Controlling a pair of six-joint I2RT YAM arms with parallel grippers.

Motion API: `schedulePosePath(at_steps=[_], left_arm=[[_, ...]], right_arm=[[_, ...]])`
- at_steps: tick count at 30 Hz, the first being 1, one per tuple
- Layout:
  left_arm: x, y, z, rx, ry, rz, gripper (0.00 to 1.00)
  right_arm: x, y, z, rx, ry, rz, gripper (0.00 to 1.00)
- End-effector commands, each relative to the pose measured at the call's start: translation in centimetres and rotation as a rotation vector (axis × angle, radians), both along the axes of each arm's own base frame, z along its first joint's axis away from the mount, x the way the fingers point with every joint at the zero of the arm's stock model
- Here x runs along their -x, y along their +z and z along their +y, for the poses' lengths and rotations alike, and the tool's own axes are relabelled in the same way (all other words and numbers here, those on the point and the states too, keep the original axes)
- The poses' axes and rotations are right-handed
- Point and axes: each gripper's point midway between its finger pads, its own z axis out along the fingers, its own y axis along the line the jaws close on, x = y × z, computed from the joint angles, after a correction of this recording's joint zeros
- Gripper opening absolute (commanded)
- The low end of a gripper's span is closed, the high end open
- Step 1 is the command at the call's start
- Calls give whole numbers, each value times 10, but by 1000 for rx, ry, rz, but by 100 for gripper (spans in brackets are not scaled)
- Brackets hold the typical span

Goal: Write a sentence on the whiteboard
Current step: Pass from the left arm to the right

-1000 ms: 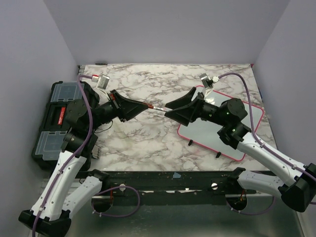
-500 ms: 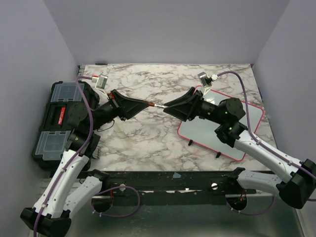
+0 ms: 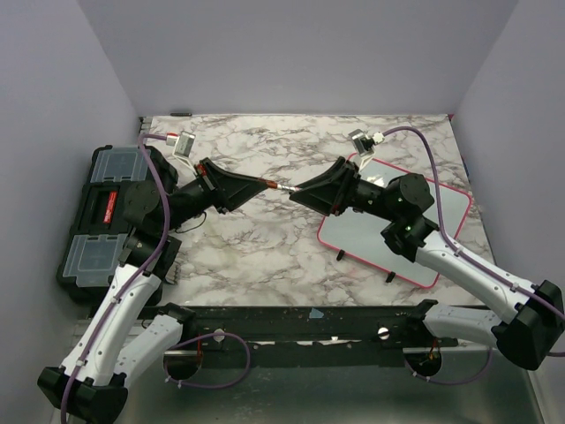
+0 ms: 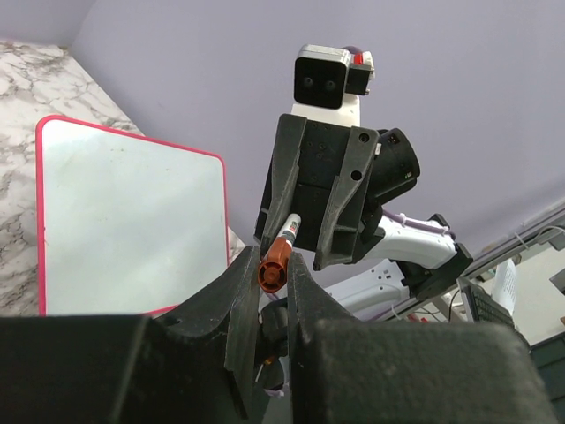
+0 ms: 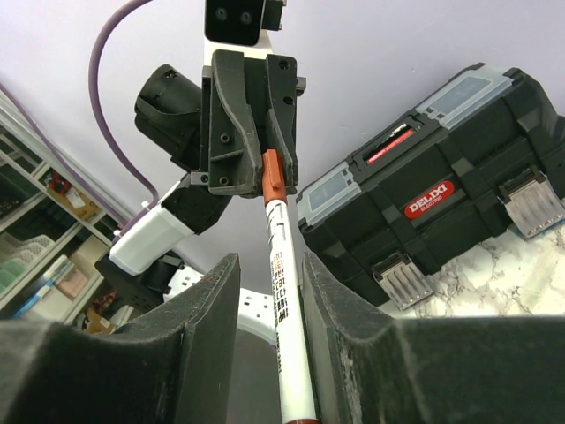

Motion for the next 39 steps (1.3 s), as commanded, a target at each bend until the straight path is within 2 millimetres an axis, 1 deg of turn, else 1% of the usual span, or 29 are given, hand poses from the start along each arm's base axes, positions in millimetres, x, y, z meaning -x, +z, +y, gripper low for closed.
schedulePosePath(at_steps=[1, 21, 23, 28, 32, 34, 39], left_arm=[[2, 4, 2, -18, 0, -41, 0], [3, -6, 3, -63, 14, -40, 0], [3, -8, 4, -67, 16, -40, 0], [3, -9, 4, -73, 19, -41, 0], [2, -9, 4, -74, 19, -41, 0], [2, -9, 3, -75, 19, -42, 0], [1, -9, 3, -80, 20, -44, 0]], right_arm=[[8, 19, -1, -41, 25, -59, 36], [8, 25, -5, -84, 15, -58, 33], [7, 23, -3, -79, 17, -51, 31], [6, 21, -3, -71, 16, -47, 22], [6, 19, -2, -67, 16, -44, 20], [5, 18, -2, -64, 16, -41, 17], [7, 17, -2, -64, 22, -50, 1]])
